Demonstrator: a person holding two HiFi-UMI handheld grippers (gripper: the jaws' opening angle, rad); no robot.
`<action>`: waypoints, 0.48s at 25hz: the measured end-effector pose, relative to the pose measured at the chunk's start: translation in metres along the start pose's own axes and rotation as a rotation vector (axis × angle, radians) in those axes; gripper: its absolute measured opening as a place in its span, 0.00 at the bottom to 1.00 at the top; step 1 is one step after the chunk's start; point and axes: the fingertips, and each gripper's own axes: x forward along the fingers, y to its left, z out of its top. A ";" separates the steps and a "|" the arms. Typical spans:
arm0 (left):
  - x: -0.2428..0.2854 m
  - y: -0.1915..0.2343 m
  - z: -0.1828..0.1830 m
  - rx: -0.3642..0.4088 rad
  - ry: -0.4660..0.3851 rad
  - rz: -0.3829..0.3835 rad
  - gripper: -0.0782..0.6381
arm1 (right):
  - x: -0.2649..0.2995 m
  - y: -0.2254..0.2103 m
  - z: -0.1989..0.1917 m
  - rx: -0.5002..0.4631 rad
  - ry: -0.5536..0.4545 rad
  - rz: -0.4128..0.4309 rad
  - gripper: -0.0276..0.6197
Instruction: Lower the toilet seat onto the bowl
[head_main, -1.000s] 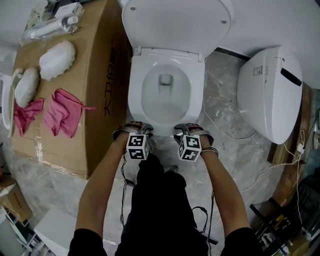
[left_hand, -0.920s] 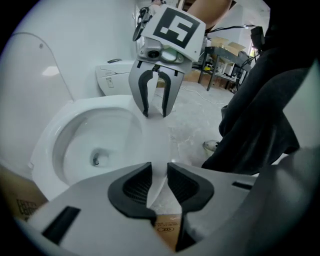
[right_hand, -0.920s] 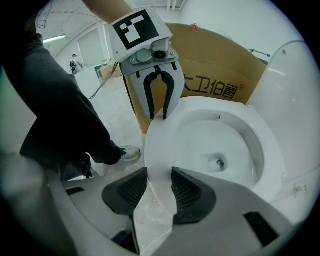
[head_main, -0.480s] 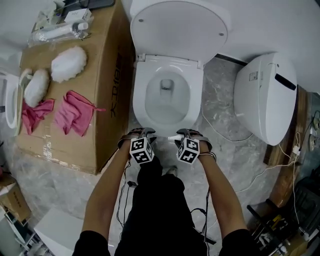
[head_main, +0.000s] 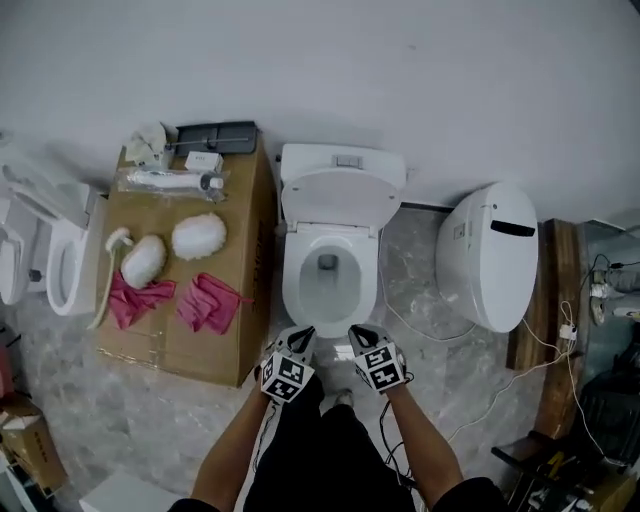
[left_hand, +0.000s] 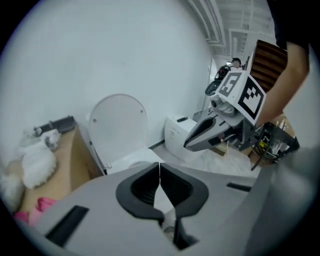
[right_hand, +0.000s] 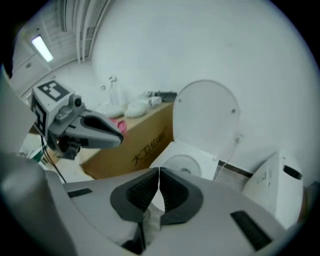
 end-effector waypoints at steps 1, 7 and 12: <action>-0.016 0.009 0.025 0.007 -0.030 0.034 0.13 | -0.019 -0.004 0.027 0.039 -0.060 -0.035 0.09; -0.118 0.043 0.151 0.012 -0.215 0.219 0.13 | -0.143 -0.008 0.145 0.211 -0.358 -0.174 0.09; -0.188 0.036 0.234 -0.005 -0.376 0.273 0.13 | -0.224 0.001 0.213 0.213 -0.556 -0.220 0.09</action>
